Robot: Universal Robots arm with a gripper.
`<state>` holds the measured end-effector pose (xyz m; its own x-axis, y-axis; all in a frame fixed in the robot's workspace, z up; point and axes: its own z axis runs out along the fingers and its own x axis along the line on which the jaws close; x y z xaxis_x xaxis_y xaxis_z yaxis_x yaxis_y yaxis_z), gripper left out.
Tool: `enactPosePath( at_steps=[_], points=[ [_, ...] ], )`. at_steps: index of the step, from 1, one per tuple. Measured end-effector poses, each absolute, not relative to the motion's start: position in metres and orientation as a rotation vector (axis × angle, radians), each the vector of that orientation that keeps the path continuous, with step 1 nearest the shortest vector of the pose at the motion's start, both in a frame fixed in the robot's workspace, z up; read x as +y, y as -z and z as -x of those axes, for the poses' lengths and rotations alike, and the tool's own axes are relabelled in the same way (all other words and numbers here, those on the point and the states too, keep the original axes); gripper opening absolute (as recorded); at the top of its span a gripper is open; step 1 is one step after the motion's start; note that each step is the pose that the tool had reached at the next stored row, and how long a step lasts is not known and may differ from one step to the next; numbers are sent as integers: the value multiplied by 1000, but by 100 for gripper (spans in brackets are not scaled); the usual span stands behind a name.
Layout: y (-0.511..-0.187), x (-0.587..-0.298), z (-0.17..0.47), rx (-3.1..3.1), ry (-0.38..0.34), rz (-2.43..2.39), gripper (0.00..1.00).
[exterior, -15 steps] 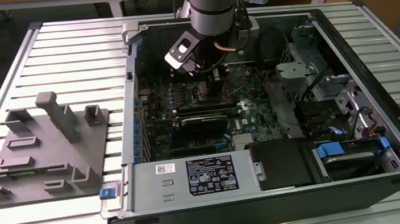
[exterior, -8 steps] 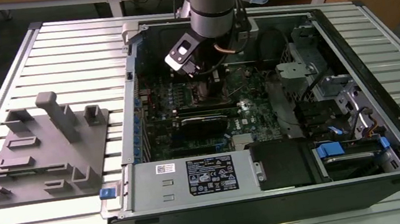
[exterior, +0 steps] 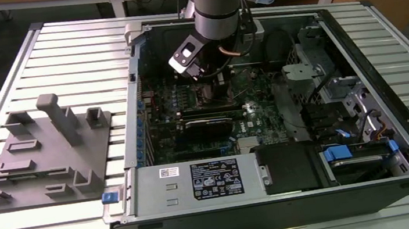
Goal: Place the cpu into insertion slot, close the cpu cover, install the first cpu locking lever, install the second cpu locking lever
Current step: 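Place the cpu into insertion slot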
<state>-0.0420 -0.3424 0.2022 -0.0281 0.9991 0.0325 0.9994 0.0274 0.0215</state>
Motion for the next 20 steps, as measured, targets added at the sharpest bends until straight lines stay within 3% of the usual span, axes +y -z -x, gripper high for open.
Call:
enactPosePath(
  at_steps=[20],
  points=[
    [-199, -341, 42, -2246, 60, 2184, 54]
  ],
)
